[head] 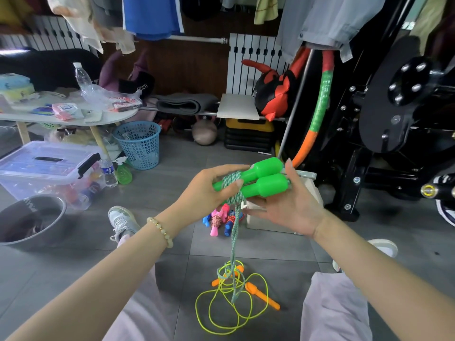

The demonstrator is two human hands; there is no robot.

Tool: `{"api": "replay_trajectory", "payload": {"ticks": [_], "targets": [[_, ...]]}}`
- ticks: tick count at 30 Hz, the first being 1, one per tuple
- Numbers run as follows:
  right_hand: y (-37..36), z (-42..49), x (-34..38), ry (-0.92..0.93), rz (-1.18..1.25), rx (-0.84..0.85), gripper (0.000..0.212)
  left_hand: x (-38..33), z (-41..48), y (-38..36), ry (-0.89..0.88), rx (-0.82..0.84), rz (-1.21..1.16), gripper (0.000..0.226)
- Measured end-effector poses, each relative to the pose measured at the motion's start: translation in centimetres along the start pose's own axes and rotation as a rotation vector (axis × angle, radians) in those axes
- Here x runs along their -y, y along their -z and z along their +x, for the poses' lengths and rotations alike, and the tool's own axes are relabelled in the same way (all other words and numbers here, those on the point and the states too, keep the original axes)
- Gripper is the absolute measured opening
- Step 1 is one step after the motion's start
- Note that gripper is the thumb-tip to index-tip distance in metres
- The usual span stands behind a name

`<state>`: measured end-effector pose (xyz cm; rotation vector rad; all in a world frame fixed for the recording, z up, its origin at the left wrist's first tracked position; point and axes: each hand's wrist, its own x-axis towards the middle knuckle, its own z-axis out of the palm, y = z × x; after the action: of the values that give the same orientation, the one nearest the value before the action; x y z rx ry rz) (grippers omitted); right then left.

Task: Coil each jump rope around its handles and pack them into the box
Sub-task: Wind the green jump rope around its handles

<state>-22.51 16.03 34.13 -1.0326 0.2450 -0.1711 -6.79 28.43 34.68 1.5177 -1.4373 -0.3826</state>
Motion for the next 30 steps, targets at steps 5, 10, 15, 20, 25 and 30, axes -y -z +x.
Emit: {"api": "replay_trajectory", "payload": {"ticks": [5,10,15,20,25,30], "targets": [[-0.8,0.8,-1.8,0.016,-0.183,-0.032,0.084,1.1,0.4,-0.6,0.118,-0.092,0.075,0.012],[-1.9,1.4,-2.6,0.100,-0.542,-0.198,0.027,2.0,0.8,-0.6,0.175,-0.112,0.131,0.007],[-1.6,2.9,-3.8,0.166,-0.641,-0.394,0.030,1.9,1.4,-0.7,0.186,-0.108,0.194,0.017],[-2.0,3.0,-3.6,0.063,-0.685,-0.376,0.024,2.6,1.9,0.2,0.169,-0.096,0.228,0.015],[-2.7,2.3,-2.7,0.061,-0.845,-0.395,0.010,3.2,1.8,0.0,0.150,-0.149,0.228,0.013],[-2.8,1.7,-2.4,0.059,-1.319,-0.421,0.024,4.5,1.9,-0.2,0.252,-0.228,0.259,0.022]]}}
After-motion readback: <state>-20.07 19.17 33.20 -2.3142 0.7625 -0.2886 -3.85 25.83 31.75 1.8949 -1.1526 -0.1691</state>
